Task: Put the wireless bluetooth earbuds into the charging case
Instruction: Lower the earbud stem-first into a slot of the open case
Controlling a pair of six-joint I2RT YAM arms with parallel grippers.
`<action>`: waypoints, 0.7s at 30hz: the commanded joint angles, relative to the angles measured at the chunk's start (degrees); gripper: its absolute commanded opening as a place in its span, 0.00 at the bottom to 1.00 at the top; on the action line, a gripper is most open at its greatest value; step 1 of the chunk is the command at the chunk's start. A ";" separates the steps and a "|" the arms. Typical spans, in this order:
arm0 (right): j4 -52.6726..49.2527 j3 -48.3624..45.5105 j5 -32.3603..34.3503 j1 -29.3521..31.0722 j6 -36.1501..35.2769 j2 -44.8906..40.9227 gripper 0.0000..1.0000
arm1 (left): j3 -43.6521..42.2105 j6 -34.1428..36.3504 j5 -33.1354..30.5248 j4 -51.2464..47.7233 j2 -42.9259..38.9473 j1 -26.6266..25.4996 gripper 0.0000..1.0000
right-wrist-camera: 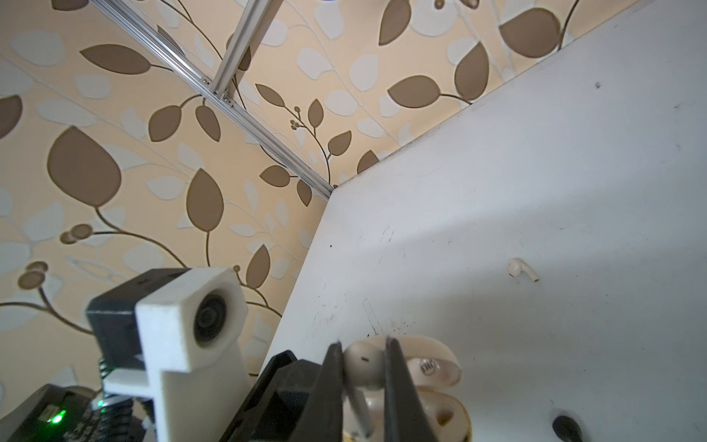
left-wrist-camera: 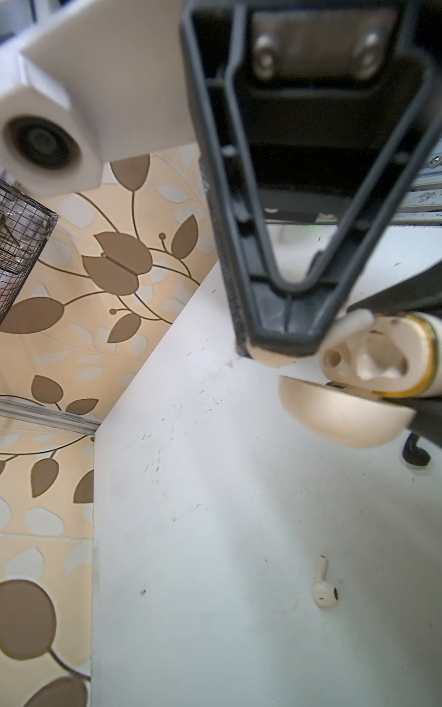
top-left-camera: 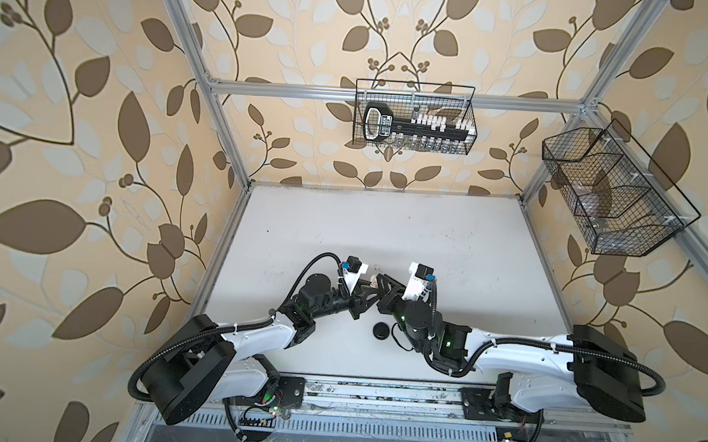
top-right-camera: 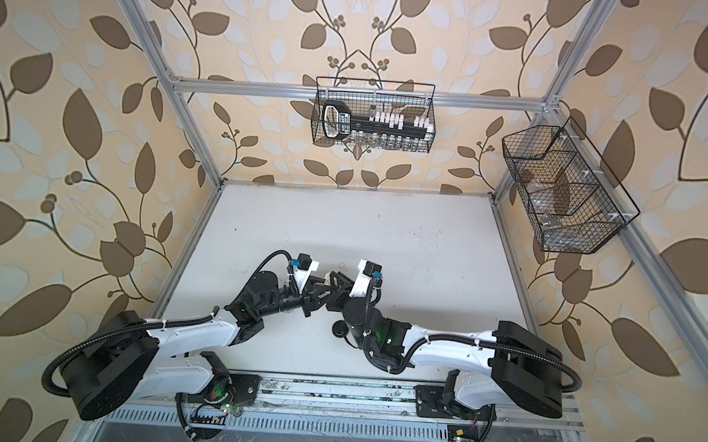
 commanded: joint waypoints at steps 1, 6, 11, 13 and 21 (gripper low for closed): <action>1.91 -0.23 1.32 0.38 1.26 0.95 0.10 | 2.02 -1.16 1.49 3.76 -2.27 -0.65 0.00; 2.30 -0.24 1.44 0.54 1.35 1.13 0.09 | 2.06 -1.13 1.60 3.71 -2.76 -0.73 0.00; 3.12 -0.85 1.44 0.97 1.92 1.21 0.08 | 2.11 -1.25 1.56 4.05 -2.95 -0.74 0.00; 3.61 -1.07 1.48 1.24 2.01 1.42 0.08 | 2.11 -1.41 1.67 4.26 -3.02 -0.76 0.00; 6.64 -2.33 2.03 1.67 2.23 1.56 0.05 | 1.58 -1.94 1.50 4.25 -4.39 -0.78 0.00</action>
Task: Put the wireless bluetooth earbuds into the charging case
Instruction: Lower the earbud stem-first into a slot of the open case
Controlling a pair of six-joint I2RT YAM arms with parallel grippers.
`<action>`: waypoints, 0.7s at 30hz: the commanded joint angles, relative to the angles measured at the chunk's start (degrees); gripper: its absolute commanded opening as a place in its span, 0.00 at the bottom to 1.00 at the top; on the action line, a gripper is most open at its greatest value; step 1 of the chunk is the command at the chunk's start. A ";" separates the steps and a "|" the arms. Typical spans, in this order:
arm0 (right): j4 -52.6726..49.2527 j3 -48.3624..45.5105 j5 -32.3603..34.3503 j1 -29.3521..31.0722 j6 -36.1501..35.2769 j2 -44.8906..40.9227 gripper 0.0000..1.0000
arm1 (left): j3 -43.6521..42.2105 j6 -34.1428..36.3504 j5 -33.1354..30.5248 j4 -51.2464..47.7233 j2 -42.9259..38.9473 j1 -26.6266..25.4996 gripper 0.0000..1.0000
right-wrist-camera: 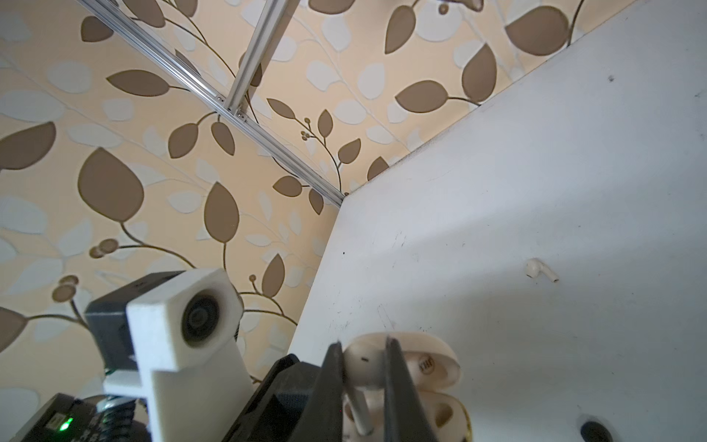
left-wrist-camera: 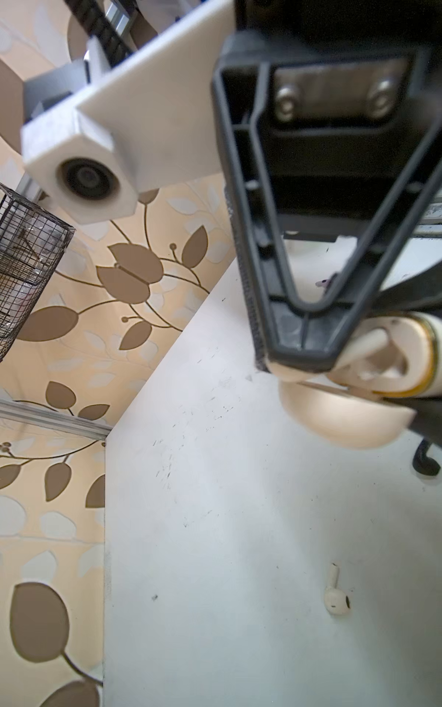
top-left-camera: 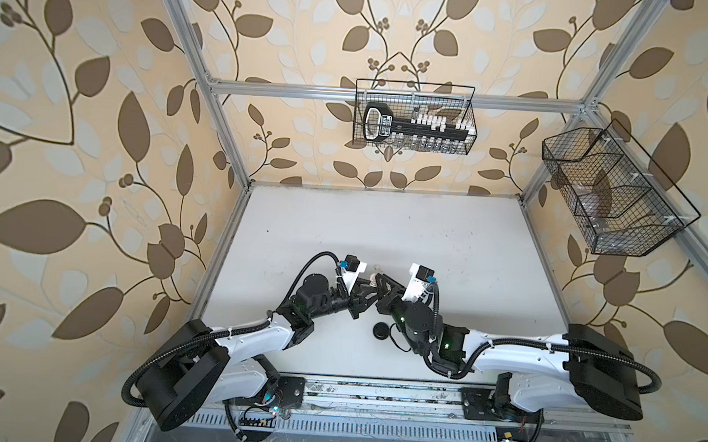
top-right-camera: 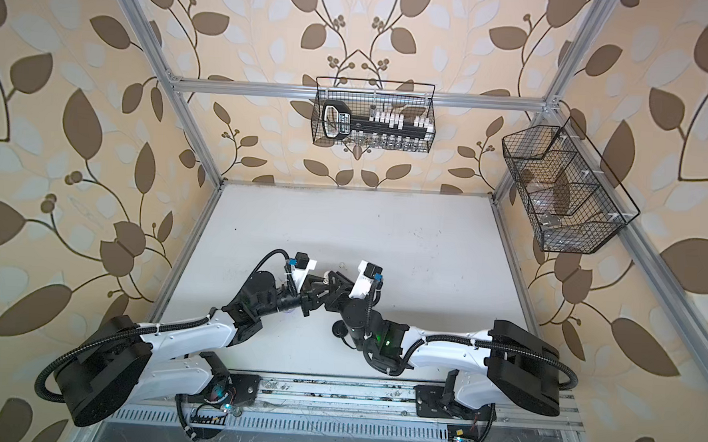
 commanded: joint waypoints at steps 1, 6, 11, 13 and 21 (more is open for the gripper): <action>2.26 -1.51 1.02 0.77 0.96 0.97 0.05 | 1.48 -0.57 1.02 4.43 -2.73 -0.78 0.00; 3.46 -1.77 1.19 0.86 1.03 1.28 0.03 | 1.65 -0.67 0.40 2.70 -4.06 -0.74 0.00; 6.08 -2.90 1.47 1.38 1.00 1.79 0.03 | 2.77 -1.72 0.43 0.97 -4.25 -0.74 0.00; 6.56 -3.43 1.90 1.71 1.11 1.57 0.03 | 2.91 -2.25 0.31 0.91 -3.94 -0.74 0.00; 7.49 -5.35 5.37 3.79 1.73 0.40 0.07 | 3.15 -3.91 -0.89 1.27 -3.69 -0.74 0.00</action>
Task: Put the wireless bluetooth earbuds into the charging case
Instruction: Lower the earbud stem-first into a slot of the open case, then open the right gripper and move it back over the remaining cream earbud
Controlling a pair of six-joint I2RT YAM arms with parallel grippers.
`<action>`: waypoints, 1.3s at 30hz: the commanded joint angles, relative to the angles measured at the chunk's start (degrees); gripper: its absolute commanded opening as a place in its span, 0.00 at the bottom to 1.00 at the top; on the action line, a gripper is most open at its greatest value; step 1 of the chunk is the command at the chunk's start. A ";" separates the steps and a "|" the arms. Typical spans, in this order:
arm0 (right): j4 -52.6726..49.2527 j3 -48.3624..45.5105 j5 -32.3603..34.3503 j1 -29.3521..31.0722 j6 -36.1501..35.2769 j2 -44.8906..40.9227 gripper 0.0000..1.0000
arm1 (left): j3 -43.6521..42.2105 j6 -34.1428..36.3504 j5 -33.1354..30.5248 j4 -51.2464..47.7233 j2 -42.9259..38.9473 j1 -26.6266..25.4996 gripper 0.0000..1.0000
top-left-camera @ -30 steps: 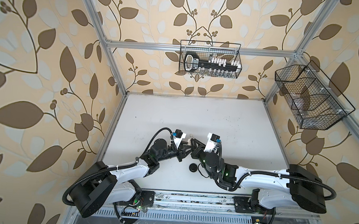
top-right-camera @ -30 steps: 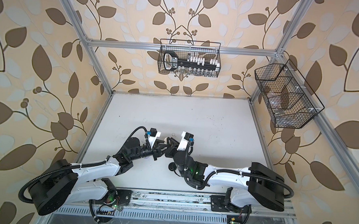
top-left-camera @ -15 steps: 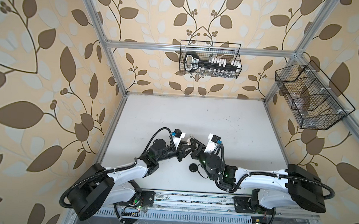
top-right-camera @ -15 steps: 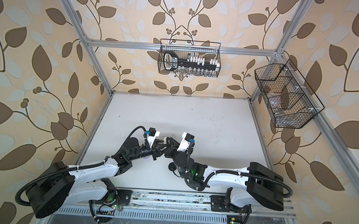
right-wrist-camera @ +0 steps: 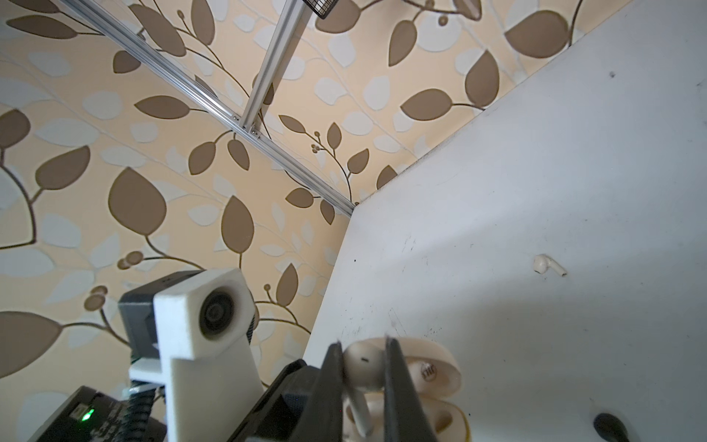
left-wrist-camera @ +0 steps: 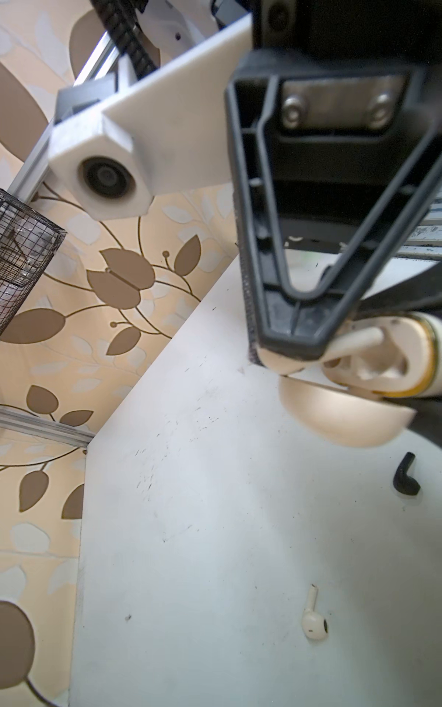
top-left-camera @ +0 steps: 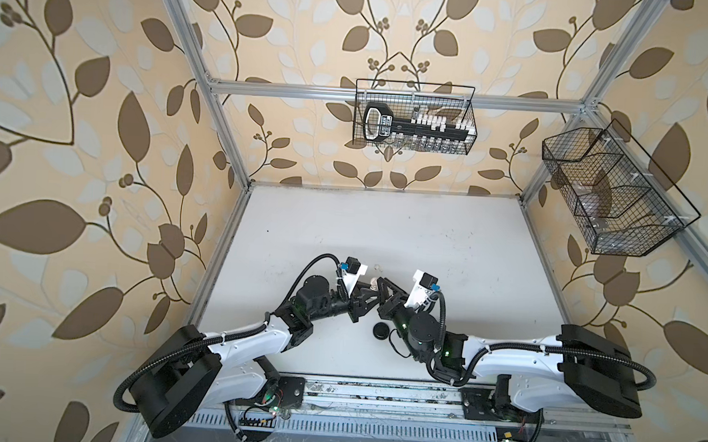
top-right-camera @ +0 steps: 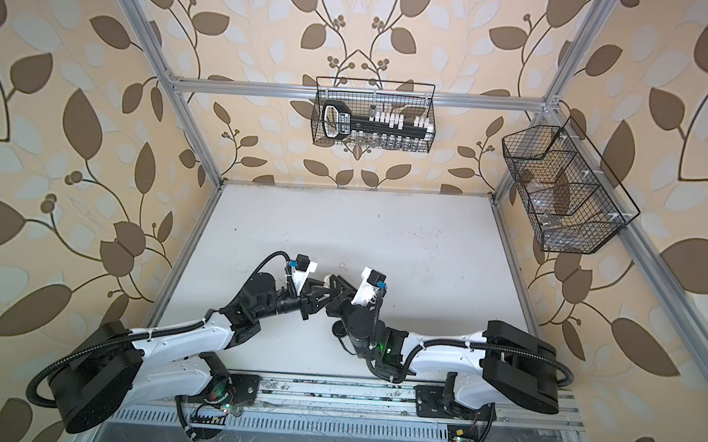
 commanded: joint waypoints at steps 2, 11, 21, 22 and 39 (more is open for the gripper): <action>-0.27 -2.04 2.40 1.57 1.37 -0.48 0.08 | 3.13 -1.87 -1.28 5.31 -1.46 0.01 0.00; -0.80 -1.89 3.03 1.81 0.70 -0.96 0.11 | 3.04 -1.46 -0.11 2.95 -2.42 -0.01 0.00; -17.03 -0.99 -5.17 -5.08 0.72 -10.67 0.10 | 2.18 6.77 -9.35 -7.28 -3.36 0.01 0.00; -18.77 -1.11 -5.20 -5.62 0.80 -11.54 0.10 | 2.06 7.27 -10.03 -7.57 -3.48 0.01 0.00; -37.70 5.67 -24.61 -22.35 -2.88 8.76 0.08 | -0.21 10.12 -11.26 -10.72 -12.85 0.09 0.00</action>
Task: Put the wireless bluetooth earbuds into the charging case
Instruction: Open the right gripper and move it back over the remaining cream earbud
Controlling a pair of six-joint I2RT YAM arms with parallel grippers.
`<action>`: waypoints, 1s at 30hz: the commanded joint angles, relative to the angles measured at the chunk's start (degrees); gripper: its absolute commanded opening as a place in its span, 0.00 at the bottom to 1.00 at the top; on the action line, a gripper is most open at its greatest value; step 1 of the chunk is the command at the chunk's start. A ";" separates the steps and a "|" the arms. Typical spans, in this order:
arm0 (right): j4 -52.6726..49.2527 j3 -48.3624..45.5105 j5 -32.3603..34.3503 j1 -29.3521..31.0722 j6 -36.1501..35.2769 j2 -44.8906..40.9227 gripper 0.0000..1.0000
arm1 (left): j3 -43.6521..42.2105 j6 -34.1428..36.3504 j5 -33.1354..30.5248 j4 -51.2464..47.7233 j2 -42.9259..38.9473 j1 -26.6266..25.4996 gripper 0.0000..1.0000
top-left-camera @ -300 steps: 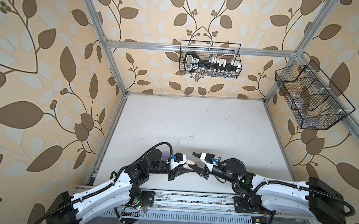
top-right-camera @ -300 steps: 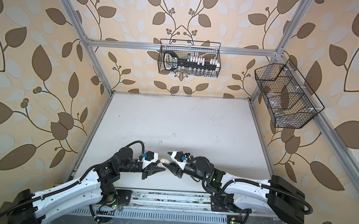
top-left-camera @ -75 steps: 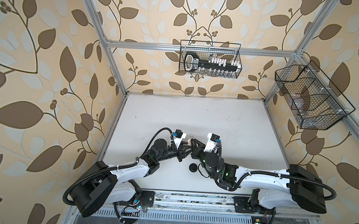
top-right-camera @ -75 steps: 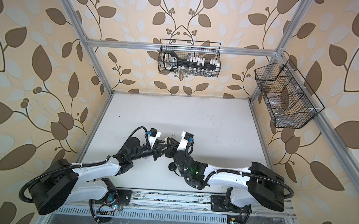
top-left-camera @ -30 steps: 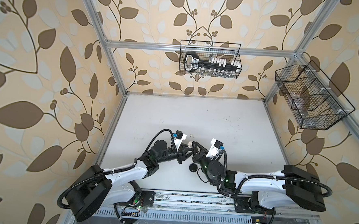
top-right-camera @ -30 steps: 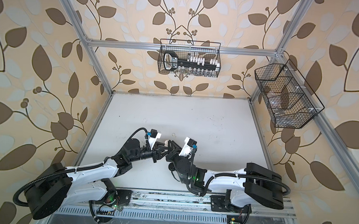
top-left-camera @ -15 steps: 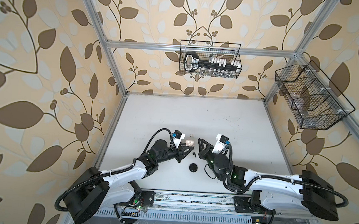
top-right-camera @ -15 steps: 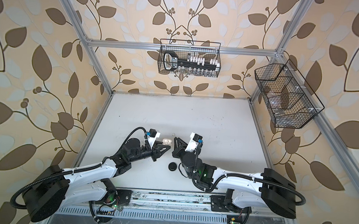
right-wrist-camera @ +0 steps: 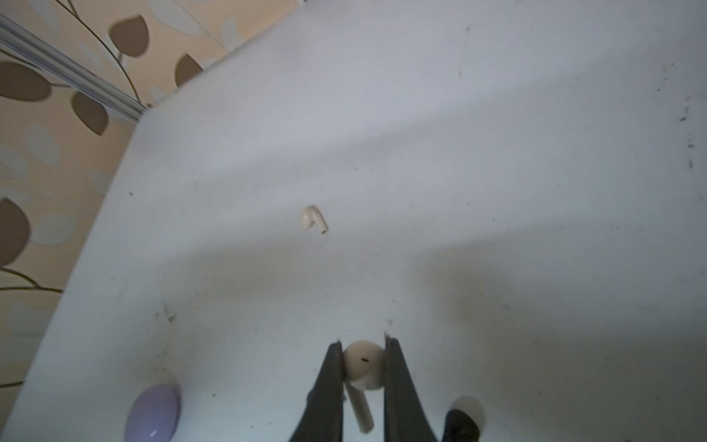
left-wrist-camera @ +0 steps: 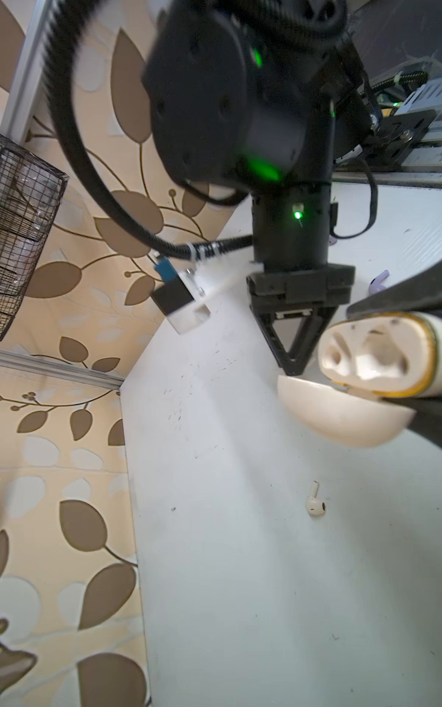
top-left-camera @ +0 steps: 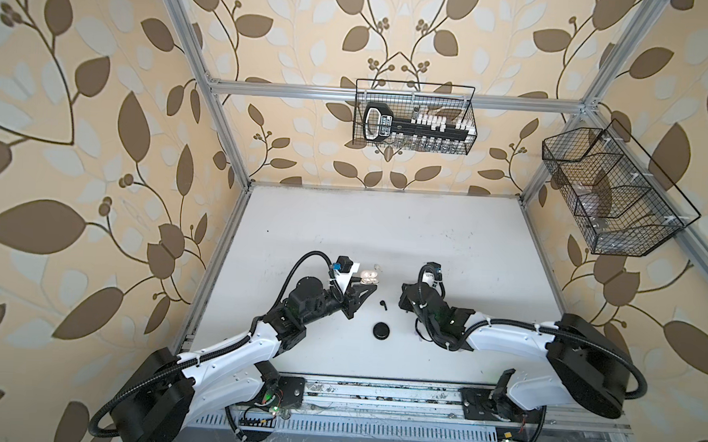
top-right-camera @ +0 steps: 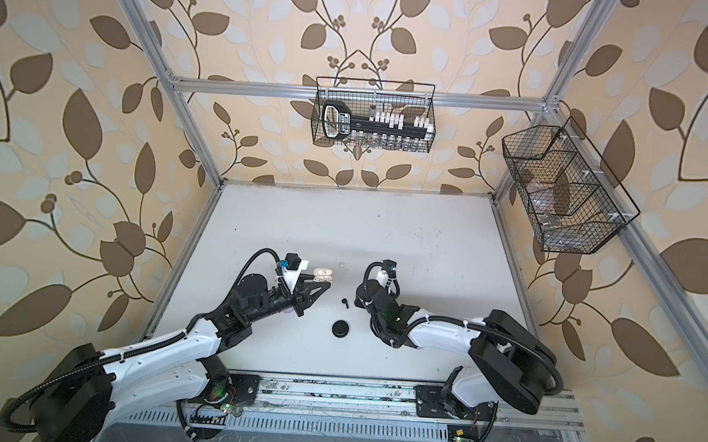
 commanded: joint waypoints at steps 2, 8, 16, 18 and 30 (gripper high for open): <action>-4.24 4.55 -7.30 -2.13 -1.87 6.07 0.07 | -0.65 1.66 -0.40 -0.79 -3.89 0.35 0.00; -9.75 10.25 -8.26 -2.68 -3.21 12.75 0.10 | -2.03 2.67 -1.78 -4.23 -9.63 0.40 0.00; -20.41 12.37 -7.09 -2.94 -3.74 10.65 0.44 | -2.81 3.81 -2.12 -7.59 -15.24 0.40 0.00; -24.07 13.67 -7.29 -2.95 -4.74 9.30 0.50 | -2.79 3.98 -1.79 -8.06 -15.90 0.40 0.00; -53.51 31.91 -12.67 -6.54 -22.39 14.45 0.56 | -2.47 8.48 3.44 -14.11 -17.65 0.40 0.00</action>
